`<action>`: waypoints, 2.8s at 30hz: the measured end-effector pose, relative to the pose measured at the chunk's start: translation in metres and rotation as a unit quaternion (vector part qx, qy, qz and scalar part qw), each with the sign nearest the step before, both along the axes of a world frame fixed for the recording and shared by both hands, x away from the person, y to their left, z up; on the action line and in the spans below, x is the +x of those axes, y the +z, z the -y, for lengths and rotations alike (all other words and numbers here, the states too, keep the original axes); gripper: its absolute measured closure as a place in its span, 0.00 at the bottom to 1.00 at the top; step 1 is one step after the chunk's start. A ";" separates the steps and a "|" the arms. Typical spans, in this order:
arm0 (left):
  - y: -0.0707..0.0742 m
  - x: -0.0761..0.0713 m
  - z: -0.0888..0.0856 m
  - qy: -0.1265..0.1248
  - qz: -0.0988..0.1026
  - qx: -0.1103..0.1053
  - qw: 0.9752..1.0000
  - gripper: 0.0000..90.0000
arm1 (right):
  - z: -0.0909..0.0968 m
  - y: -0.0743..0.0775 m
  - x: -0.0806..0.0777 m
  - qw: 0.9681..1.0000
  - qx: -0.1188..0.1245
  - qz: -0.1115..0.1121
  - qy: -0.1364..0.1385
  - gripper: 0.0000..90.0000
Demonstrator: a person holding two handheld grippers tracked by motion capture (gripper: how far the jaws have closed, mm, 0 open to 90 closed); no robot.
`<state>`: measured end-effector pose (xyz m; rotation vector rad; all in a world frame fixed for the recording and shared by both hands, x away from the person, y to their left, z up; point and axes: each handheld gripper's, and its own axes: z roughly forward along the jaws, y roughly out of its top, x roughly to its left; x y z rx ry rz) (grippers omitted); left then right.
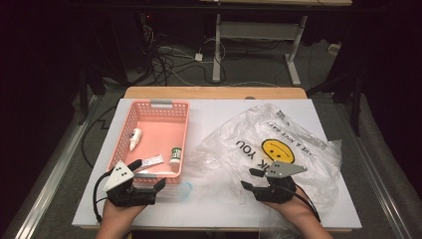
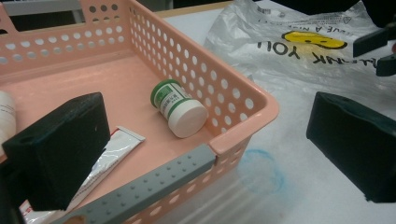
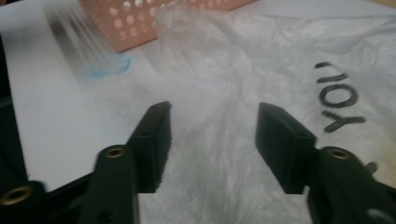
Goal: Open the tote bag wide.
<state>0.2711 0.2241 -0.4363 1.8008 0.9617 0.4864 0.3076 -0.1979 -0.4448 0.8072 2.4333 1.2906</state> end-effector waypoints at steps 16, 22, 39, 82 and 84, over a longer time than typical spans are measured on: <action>0.001 0.005 0.000 0.004 -0.007 -0.001 1.000 0.00 | -0.018 -0.026 -0.003 0.992 -0.121 -0.020 0.030 0.47; 0.002 0.006 0.002 -0.005 -0.004 -0.003 1.000 0.00 | -0.022 -0.029 0.001 0.992 -0.125 -0.018 0.007 0.41; 0.002 0.005 0.002 -0.009 -0.004 0.001 1.000 0.00 | -0.013 -0.028 0.011 0.993 -0.110 -0.036 -0.006 0.93; 0.002 0.012 0.016 -0.026 -0.003 0.004 1.000 0.00 | 0.020 0.058 0.026 0.994 0.065 0.074 -0.056 1.00; 0.001 0.012 0.015 -0.025 -0.004 0.005 1.000 0.00 | 0.024 0.062 0.023 0.991 0.084 0.086 -0.061 1.00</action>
